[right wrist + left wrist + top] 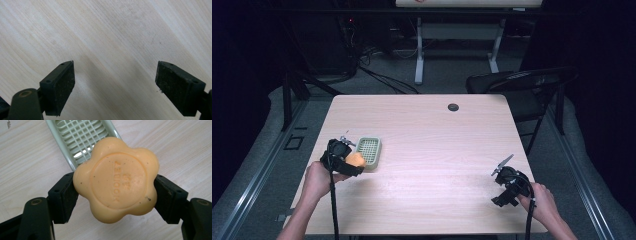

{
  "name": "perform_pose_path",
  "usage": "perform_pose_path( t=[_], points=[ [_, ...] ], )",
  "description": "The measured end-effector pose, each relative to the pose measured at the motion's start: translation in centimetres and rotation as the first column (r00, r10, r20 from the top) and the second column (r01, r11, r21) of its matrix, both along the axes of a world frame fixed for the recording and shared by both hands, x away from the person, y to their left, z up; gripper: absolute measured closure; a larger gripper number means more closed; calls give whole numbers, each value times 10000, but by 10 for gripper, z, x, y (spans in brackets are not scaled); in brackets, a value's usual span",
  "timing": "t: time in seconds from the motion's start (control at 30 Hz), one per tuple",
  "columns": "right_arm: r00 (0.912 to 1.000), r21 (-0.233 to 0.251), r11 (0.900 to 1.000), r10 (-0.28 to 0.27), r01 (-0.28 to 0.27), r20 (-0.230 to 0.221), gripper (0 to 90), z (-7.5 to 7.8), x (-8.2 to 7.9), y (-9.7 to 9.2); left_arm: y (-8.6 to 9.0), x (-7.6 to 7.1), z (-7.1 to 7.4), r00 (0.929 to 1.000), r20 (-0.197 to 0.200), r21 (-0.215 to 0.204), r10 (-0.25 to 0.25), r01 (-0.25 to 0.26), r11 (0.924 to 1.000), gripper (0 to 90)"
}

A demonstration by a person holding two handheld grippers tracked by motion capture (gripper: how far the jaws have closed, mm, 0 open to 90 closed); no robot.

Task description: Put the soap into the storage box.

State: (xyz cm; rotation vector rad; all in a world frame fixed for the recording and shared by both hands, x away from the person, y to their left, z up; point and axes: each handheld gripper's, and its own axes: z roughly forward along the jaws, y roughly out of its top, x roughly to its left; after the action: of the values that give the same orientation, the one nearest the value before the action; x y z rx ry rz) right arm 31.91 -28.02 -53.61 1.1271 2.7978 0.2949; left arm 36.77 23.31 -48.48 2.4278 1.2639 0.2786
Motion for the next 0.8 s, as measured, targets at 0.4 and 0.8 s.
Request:
perform_pose_path(
  t=[0.4,0.8],
  points=[
    [10000,82,10000,-31,31,-6,156,-1,0,0,1,10,1,9999,-30,-64,109,-109,9999,272],
    [10000,79,10000,-15,15,-19,156,-1,0,0,-1,24,1,9999,-52,-122,147,-148,9998,272]
  ],
)
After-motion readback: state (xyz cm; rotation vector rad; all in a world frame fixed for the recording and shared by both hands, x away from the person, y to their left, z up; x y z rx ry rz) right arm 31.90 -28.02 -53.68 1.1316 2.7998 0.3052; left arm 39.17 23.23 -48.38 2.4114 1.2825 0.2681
